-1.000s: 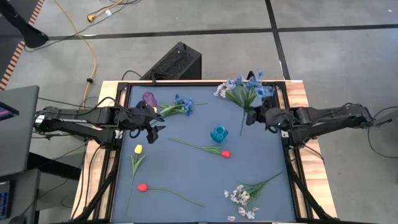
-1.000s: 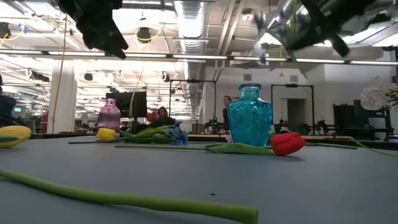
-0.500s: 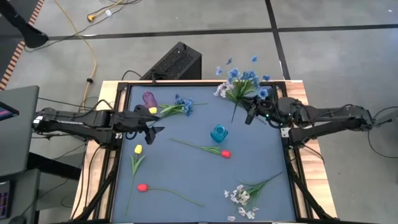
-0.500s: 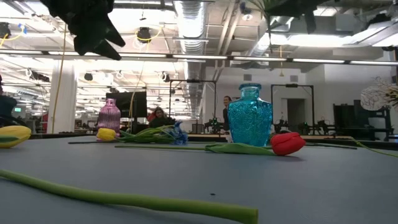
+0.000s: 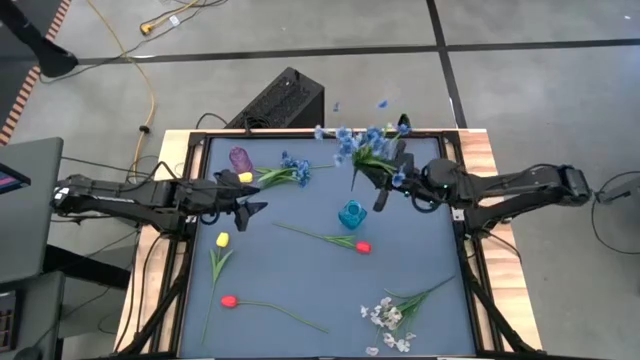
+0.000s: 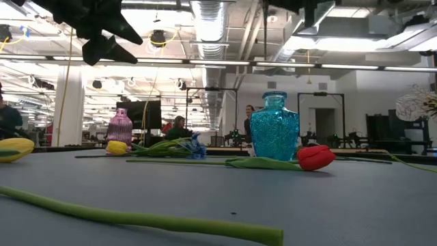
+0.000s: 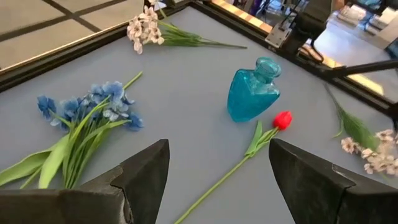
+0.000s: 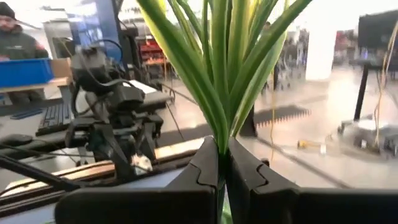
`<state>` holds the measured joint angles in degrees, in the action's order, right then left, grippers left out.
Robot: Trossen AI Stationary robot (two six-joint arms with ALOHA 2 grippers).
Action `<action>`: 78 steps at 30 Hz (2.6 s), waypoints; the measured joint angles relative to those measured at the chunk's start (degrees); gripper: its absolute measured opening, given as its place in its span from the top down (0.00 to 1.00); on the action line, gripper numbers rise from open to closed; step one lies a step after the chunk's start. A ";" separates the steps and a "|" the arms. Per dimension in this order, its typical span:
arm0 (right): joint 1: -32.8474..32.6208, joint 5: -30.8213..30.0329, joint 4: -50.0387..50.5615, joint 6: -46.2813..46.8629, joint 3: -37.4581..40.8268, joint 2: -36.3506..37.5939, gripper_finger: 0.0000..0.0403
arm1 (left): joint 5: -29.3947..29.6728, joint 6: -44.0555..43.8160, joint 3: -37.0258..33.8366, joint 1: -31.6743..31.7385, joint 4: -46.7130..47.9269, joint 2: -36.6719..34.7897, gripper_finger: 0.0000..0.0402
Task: Sort flowers into vase by color
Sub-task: Put the right blue flowers into the blue vase
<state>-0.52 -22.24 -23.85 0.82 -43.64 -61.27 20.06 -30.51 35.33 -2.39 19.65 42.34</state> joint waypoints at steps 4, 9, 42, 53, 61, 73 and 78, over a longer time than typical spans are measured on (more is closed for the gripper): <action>-1.66 0.05 -8.31 -2.92 4.05 0.76 0.92 | -0.45 -0.84 0.00 0.00 0.29 0.05 0.34; -2.62 0.00 -26.39 -3.07 14.72 2.29 0.92 | -0.73 -1.75 0.00 0.00 0.31 0.05 0.34; -5.92 0.66 -24.37 -9.92 16.72 -2.54 0.92 | -3.63 -1.15 0.02 0.00 0.25 4.04 0.34; -6.37 -0.43 -19.65 -7.68 16.72 -0.68 0.92 | -0.96 0.31 0.02 0.00 0.83 0.99 0.34; -7.01 -3.78 -17.59 -6.34 16.72 -0.97 0.92 | -0.21 0.24 0.02 0.00 0.79 1.01 0.34; -6.99 -7.38 -26.37 0.89 21.52 -7.11 0.92 | 0.09 0.07 0.07 0.00 0.32 0.99 0.34; -7.56 -7.55 -26.63 1.52 21.43 -9.78 0.92 | 0.10 0.20 0.07 0.00 0.32 0.99 0.34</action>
<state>-8.07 -29.79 -50.48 2.34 -22.20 -71.05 20.16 -30.31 35.40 -2.39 19.97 43.33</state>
